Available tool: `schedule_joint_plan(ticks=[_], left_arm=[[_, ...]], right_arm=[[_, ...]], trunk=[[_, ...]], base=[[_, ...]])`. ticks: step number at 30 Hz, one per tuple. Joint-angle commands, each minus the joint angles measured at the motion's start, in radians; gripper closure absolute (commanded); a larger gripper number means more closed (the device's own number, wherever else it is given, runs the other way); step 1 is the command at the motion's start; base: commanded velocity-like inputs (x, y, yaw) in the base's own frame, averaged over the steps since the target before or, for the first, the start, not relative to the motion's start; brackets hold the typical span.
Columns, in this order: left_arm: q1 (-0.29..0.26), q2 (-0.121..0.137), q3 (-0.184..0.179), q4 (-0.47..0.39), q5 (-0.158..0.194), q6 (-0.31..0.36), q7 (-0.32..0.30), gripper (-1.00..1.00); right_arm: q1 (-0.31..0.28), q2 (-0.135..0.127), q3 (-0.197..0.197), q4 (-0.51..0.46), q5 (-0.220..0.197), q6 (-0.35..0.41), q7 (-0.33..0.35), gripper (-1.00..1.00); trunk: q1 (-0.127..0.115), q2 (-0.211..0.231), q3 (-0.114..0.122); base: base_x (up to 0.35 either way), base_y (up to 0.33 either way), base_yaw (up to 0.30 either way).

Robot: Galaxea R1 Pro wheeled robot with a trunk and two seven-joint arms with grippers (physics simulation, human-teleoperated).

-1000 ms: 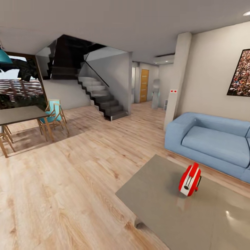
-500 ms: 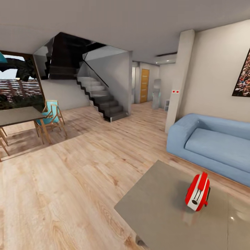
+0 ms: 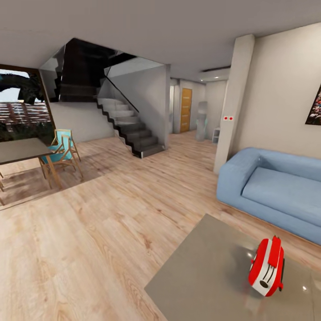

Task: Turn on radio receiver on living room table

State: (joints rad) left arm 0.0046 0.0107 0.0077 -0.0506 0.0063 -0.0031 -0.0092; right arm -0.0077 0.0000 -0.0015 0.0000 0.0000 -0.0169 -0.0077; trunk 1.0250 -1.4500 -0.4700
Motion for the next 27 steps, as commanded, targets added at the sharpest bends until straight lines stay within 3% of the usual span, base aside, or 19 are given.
schedule_joint_plan(ticks=[1, 10, 27], left_arm=[[0.0, 0.0, 0.0, 0.0, 0.0, 0.0, 0.0, -1.0], [0.0, 0.0, 0.0, 0.0, 0.0, 0.0, 0.001, -1.0], [0.0, -0.002, 0.0, 0.0, 0.0, 0.0, 0.002, -1.0]], right_arm=[[0.0, 0.0, 0.0, 0.0, 0.0, 0.0, 0.0, -1.0], [0.0, 0.001, -0.002, 0.0, -0.006, 0.003, -0.001, -1.0], [0.0, 0.002, -0.003, 0.0, -0.006, 0.003, -0.002, -1.0]], trunk=[[0.0, 0.0, 0.0], [0.0, 0.0, 0.003], [0.0, 0.0, 0.017]], base=[[0.323, 0.0, 0.0], [0.145, 0.0, -0.059], [0.002, 0.0, -0.245]])
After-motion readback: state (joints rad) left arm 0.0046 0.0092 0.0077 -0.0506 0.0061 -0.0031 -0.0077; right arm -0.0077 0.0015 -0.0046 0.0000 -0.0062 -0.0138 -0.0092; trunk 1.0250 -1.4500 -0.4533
